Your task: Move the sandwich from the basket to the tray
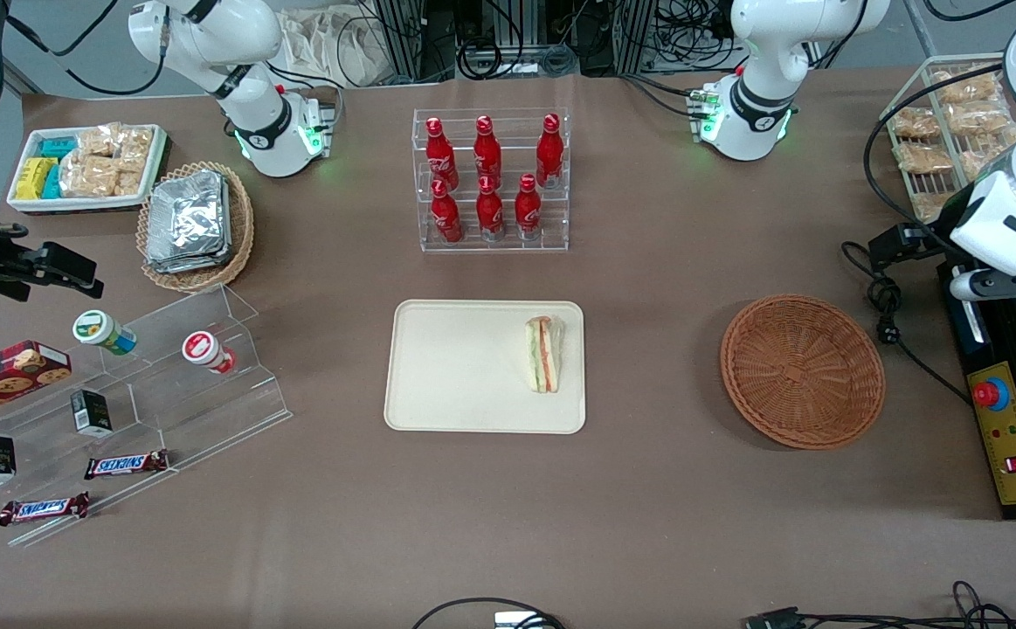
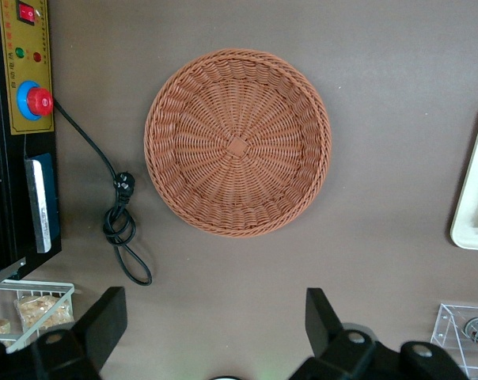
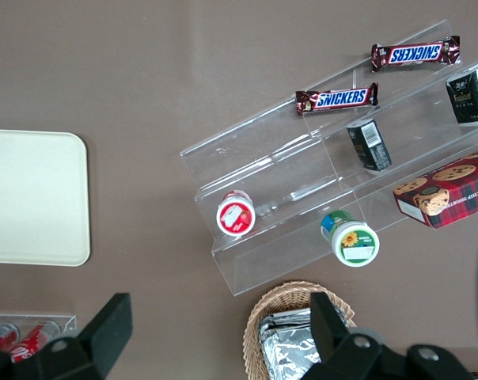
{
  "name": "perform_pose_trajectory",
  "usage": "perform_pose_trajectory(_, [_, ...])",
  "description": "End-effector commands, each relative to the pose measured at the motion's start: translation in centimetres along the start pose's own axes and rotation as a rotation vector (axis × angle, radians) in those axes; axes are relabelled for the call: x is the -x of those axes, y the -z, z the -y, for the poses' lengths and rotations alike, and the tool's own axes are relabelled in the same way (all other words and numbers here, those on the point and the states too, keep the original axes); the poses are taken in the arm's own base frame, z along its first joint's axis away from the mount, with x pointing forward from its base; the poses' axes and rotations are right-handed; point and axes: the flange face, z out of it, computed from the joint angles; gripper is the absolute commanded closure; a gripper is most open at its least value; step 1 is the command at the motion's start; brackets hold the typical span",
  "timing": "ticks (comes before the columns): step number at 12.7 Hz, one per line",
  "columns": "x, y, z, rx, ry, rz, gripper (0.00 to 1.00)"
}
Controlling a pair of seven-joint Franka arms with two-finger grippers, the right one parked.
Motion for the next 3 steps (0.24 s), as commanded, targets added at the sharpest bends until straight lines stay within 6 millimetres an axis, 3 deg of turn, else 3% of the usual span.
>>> perform_pose_trajectory(1, [-0.03, 0.32, 0.12, 0.007, -0.002, -0.007, 0.0])
perform_pose_trajectory(3, [-0.04, 0.32, 0.21, 0.007, -0.001, -0.007, 0.0])
